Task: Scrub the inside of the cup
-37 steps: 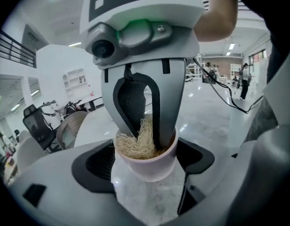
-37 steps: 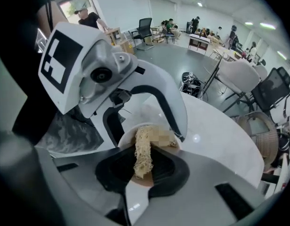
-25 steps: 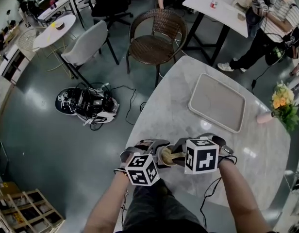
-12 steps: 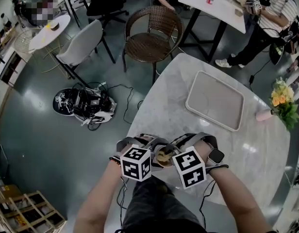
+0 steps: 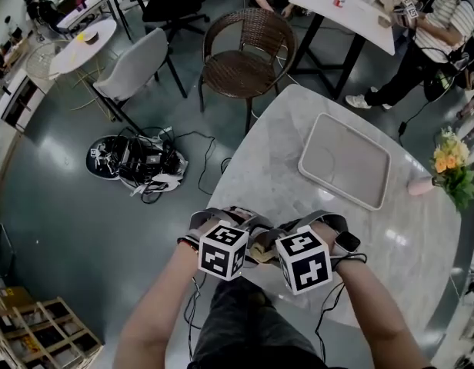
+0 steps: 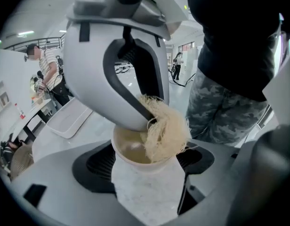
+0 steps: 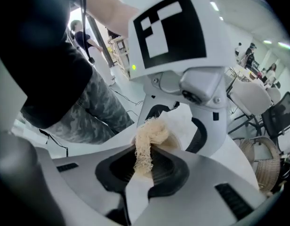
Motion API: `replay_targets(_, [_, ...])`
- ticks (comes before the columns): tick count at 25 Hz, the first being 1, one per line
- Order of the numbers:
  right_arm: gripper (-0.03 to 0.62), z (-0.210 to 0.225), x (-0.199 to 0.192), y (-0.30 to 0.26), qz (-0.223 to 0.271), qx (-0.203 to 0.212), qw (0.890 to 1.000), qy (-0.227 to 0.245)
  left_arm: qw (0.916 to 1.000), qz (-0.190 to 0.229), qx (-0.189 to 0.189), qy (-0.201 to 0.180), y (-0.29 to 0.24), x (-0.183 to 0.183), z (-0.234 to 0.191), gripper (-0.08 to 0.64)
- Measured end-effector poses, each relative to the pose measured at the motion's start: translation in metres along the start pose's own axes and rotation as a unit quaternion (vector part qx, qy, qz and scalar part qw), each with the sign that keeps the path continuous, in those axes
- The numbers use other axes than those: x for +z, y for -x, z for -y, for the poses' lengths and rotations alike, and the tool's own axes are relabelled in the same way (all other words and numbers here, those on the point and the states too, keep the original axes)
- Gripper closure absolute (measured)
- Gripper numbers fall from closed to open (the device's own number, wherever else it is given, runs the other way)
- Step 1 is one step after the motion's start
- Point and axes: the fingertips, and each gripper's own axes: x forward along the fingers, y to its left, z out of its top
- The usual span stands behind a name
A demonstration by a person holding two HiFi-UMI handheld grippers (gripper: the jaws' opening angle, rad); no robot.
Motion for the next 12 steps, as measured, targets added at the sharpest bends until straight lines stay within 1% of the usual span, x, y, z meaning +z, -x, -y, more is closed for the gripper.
replay_targets(2, [0.531, -0.001, 0.002, 0.009, 0.021, -0.002, 1.000, -0.016, 1.0000, -0.004, -0.008, -0.002, -0.001, -0.001, 0.001, 0.150])
replay_targets(4, [0.531, 0.004, 0.002, 0.017, 0.037, -0.016, 0.999, -0.030, 0.9999, -0.005, 0.002, 0.010, 0.000, -0.003, 0.000, 0.150])
replay_targets(5, [0.531, 0.008, 0.001, 0.021, 0.042, -0.026, 0.998, -0.036, 0.9995, -0.002, 0.019, 0.027, 0.002, -0.005, -0.002, 0.146])
replay_targets(6, [0.531, 0.011, 0.000, 0.025, 0.044, -0.036, 0.998, -0.040, 0.9977, 0.004, 0.044, 0.051, 0.006, -0.007, -0.004, 0.144])
replay_targets(7, [0.531, 0.014, -0.002, 0.028, 0.044, -0.045, 0.997, -0.043, 0.9935, 0.013, 0.075, 0.084, 0.010, -0.010, -0.007, 0.144])
replay_targets(8, [0.530, 0.017, -0.004, 0.029, 0.041, -0.054, 0.997, -0.044, 0.9860, 0.025, 0.110, 0.123, 0.015, -0.014, -0.008, 0.144])
replay_targets(9, [0.529, 0.019, -0.006, 0.029, 0.035, -0.061, 0.997, -0.043, 0.9748, 0.037, 0.146, 0.164, 0.019, -0.017, -0.008, 0.144])
replay_targets(10, [0.529, 0.020, -0.008, 0.028, 0.028, -0.066, 0.997, -0.039, 0.9607, 0.045, 0.183, 0.204, 0.021, -0.020, -0.007, 0.143])
replay_targets(12, [0.529, 0.021, -0.011, 0.022, 0.011, -0.074, 0.997, -0.026, 0.9268, 0.050, 0.259, 0.267, 0.024, -0.023, -0.003, 0.138])
